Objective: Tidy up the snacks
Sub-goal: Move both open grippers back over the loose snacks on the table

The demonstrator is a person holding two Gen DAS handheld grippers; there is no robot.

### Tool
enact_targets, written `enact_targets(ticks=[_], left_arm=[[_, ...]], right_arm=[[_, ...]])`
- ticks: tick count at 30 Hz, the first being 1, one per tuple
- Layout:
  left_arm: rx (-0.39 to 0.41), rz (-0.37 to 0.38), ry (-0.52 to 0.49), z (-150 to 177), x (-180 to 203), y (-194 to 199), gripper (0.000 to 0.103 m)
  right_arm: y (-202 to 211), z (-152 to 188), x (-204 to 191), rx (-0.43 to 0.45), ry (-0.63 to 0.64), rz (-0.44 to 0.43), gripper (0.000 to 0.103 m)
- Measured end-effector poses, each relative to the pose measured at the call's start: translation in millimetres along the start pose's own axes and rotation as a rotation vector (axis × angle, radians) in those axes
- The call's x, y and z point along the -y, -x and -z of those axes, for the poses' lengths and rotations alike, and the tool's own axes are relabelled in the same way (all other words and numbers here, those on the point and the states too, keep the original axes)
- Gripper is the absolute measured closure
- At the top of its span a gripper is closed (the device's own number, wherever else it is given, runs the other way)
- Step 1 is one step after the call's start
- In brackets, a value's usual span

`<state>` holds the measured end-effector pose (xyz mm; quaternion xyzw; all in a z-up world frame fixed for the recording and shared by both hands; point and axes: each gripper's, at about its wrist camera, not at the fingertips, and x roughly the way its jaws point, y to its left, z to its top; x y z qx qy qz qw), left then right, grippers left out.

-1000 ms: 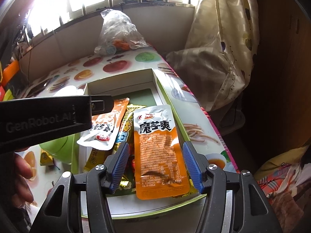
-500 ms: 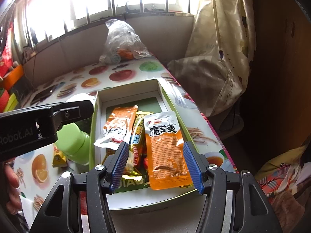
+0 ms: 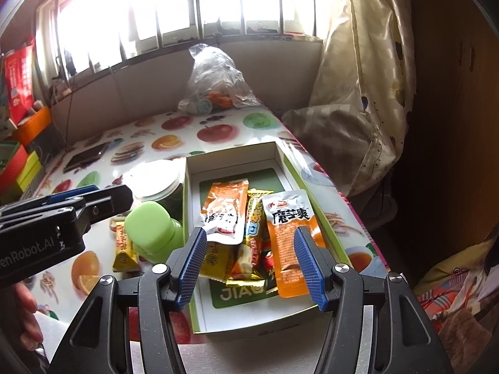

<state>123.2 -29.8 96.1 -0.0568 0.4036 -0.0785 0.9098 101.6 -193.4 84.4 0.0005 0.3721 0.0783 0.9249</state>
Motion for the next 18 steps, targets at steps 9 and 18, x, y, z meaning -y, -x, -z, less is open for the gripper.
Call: enact_targets(ticks=[9, 18], left_arm=[[0.031, -0.035, 0.099, 16, -47, 15, 0.053], [0.01, -0.123, 0.213, 36, -110, 18, 0.053]], right_arm=[[6, -2, -24, 0.038, 0.032, -0.084, 0.045], [-5, 0, -80, 0.013, 0.161, -0.188, 0.045]])
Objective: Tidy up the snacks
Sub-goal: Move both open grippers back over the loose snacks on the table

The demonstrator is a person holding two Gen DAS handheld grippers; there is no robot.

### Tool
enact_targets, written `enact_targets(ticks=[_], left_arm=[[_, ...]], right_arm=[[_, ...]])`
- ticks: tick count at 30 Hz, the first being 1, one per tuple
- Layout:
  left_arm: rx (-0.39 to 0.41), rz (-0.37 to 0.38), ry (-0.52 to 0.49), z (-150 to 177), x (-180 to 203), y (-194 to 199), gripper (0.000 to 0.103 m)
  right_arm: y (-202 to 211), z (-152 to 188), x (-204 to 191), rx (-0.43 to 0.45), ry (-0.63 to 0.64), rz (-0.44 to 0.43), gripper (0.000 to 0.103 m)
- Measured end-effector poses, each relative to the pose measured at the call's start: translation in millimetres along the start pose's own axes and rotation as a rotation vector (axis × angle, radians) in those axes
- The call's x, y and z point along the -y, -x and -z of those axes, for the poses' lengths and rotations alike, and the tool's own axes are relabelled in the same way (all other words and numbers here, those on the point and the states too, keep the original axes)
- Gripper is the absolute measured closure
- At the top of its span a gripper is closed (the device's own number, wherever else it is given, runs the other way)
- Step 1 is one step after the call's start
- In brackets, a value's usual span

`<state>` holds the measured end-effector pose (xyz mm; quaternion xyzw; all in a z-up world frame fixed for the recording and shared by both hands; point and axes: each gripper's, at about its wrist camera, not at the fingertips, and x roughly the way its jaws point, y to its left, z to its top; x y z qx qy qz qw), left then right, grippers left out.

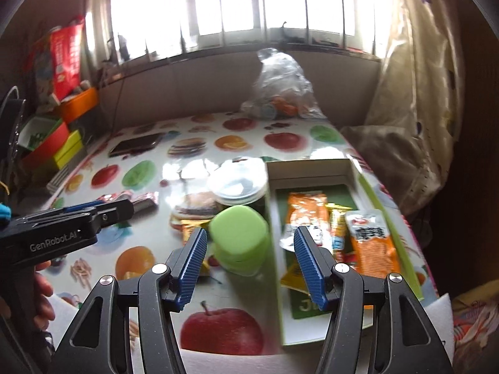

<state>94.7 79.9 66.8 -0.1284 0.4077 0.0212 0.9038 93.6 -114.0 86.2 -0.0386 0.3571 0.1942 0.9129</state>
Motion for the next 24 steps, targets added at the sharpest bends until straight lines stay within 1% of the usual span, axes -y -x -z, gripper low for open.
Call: enact_targets(ticks=[5, 9, 12, 15, 22, 24], left_arm=[[-0.021, -0.027, 0.04, 6, -25, -7, 0.053], [-0.031, -0.035, 0.063, 7, -40, -12, 0.053], [-0.037, -0.045, 0.089, 8, -51, -15, 0.053], [-0.046, -0.057, 0.108, 9, -61, -19, 0.053], [-0.053, -0.063, 0.133, 11, -75, -23, 0.053], [-0.053, -0.07, 0.139, 10, -79, -23, 0.053]], right_arm=[[-16, -2, -34, -0.028, 0.081, -0.04, 0.045], [-36, -2, -59, -0.072, 0.153, -0.011, 0.045], [-52, -1, -71, -0.115, 0.197, -0.007, 0.045], [-65, -1, -80, -0.139, 0.235, 0.025, 0.045], [-92, 1, -87, -0.213, 0.262, 0.046, 0.045], [-100, 2, -88, -0.237, 0.272, 0.07, 0.045]])
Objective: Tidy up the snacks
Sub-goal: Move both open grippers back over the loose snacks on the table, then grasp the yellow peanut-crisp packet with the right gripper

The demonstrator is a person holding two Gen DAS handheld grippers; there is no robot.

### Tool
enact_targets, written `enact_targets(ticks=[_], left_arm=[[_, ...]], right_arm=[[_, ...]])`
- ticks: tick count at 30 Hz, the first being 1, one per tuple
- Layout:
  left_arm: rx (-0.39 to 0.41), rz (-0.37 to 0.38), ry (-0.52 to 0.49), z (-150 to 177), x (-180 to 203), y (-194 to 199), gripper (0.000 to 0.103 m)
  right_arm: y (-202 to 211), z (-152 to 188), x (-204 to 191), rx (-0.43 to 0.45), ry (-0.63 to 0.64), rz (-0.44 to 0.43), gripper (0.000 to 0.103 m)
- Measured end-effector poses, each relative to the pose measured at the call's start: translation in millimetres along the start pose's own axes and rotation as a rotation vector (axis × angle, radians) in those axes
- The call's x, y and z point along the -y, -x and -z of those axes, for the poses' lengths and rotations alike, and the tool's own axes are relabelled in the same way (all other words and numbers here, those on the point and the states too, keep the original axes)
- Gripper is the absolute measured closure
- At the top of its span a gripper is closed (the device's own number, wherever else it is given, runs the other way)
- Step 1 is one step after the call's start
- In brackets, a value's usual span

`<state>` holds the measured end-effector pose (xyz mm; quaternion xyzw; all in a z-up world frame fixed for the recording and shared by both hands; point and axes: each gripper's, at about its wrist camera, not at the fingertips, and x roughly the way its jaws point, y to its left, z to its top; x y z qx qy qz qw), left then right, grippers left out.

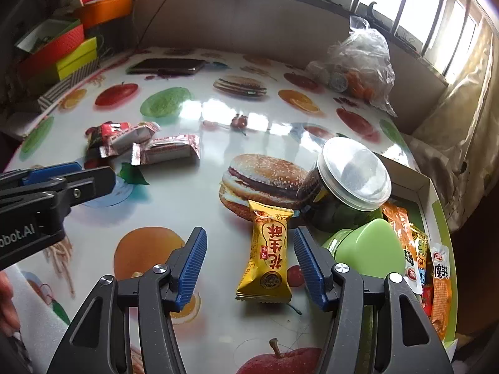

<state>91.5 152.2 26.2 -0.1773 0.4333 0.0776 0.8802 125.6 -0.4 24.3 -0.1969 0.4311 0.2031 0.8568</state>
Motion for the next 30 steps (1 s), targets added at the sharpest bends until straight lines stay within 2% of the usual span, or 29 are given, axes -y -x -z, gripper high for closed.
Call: enact_targets(ticks=[2, 4, 7, 13, 14, 17, 18, 21, 25, 30], left_arm=[[0.001, -0.007, 0.007, -1, -4, 0, 0.053], [0.001, -0.013, 0.014, -1, -8, 0, 0.053], [0.001, -0.022, 0.027, -1, -14, 0, 0.053], [0.001, -0.031, 0.041, -1, -21, 0, 0.053], [0.002, -0.031, 0.044, 0, -22, 1, 0.053], [0.001, -0.029, 0.046, 0, -23, 0, 0.053], [0.0, -0.03, 0.047, 0, -24, 0, 0.053], [0.003, -0.025, 0.056, 1, -26, 0, 0.053], [0.003, -0.019, 0.062, 1, -28, 0, 0.053], [-0.004, -0.013, 0.063, 3, -29, -1, 0.053]], right_arm=[[-5, -2, -3, -0.016, 0.016, 0.015, 0.045], [-8, -3, -5, -0.027, 0.019, -0.007, 0.045], [-11, -5, -14, -0.032, 0.067, 0.028, 0.045], [-14, -9, -14, -0.049, 0.052, 0.022, 0.045], [-13, -9, -13, -0.047, 0.042, -0.003, 0.045], [-1, -10, -9, -0.018, -0.018, -0.191, 0.045], [4, -11, -7, -0.001, -0.031, -0.209, 0.045], [13, -13, 0, 0.035, -0.045, -0.143, 0.045], [8, -14, 4, -0.004, -0.046, -0.122, 0.045], [-9, -12, -10, -0.064, 0.014, -0.106, 0.045]])
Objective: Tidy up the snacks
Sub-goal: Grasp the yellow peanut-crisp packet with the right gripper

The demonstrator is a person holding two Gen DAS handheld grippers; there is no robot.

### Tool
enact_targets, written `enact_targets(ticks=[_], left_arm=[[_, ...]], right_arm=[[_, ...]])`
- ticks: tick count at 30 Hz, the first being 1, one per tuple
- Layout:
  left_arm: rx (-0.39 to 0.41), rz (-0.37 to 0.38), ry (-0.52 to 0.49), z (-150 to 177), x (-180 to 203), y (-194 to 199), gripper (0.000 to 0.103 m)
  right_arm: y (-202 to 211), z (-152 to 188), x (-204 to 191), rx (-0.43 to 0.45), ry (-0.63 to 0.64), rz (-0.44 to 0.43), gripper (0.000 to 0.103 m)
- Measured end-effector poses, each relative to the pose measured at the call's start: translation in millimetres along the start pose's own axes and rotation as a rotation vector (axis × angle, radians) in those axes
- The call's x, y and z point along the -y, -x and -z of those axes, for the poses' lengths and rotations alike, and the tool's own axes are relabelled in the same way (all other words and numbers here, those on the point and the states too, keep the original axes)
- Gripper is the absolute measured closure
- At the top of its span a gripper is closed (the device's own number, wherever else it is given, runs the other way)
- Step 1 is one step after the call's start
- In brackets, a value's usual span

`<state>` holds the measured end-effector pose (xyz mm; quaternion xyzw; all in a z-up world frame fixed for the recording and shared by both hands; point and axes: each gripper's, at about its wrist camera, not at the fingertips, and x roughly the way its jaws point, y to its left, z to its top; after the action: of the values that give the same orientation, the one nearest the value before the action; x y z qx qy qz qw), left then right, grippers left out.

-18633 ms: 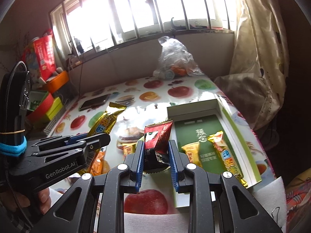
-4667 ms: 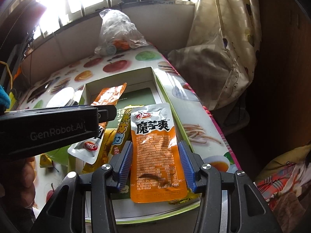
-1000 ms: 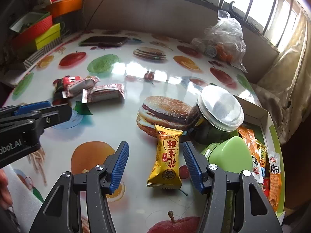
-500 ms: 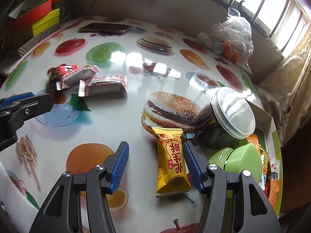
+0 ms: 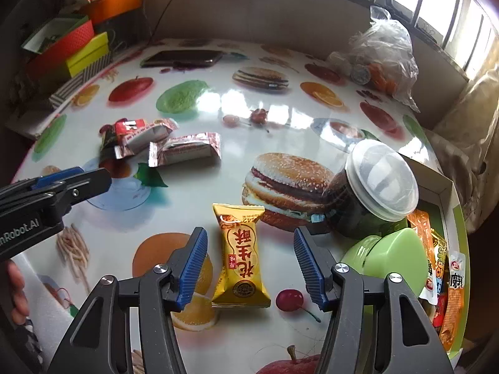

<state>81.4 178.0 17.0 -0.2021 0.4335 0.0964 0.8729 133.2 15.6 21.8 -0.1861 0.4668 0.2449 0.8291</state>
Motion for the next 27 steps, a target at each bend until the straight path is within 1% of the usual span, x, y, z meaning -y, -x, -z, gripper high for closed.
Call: enact_targets(ticks=[2, 4, 6, 7, 9, 11, 12, 13, 19, 24, 27], left_arm=[[0.002, -0.004, 0.001, -1, -2, 0, 0.053], [0.0, -0.006, -0.002, -2, -3, -1, 0.053], [-0.007, -0.01, -0.006, -2, -4, -3, 0.053], [-0.008, -0.01, -0.01, -3, -4, -3, 0.053], [-0.007, -0.011, -0.022, -4, -4, -4, 0.053], [-0.005, -0.022, -0.044, -8, -3, -4, 0.053], [-0.005, -0.026, -0.049, -10, -3, -5, 0.053], [-0.004, -0.028, -0.055, -12, -4, -6, 0.053], [-0.011, -0.033, -0.086, -26, -2, -12, 0.053], [-0.015, 0.008, -0.139, -35, 13, -18, 0.053], [-0.017, 0.023, -0.192, -38, 27, -20, 0.053]], right_arm=[[-6, 2, -3, -0.024, 0.001, -0.005, 0.045], [-6, 4, -5, -0.02, -0.001, -0.026, 0.045], [-6, 4, -7, -0.018, -0.007, -0.043, 0.048], [-6, 5, -8, -0.017, -0.015, -0.058, 0.054], [-6, 6, -8, -0.014, -0.03, -0.085, 0.059], [-5, 7, -8, -0.006, -0.034, -0.104, 0.07], [-5, 7, -8, 0.0, -0.04, -0.105, 0.074], [-4, 8, -7, 0.004, -0.047, -0.11, 0.08], [-2, 13, -1, 0.032, -0.099, -0.16, 0.083], [0, 16, -2, 0.039, -0.107, -0.202, 0.083], [2, 19, -4, 0.042, -0.098, -0.208, 0.083]])
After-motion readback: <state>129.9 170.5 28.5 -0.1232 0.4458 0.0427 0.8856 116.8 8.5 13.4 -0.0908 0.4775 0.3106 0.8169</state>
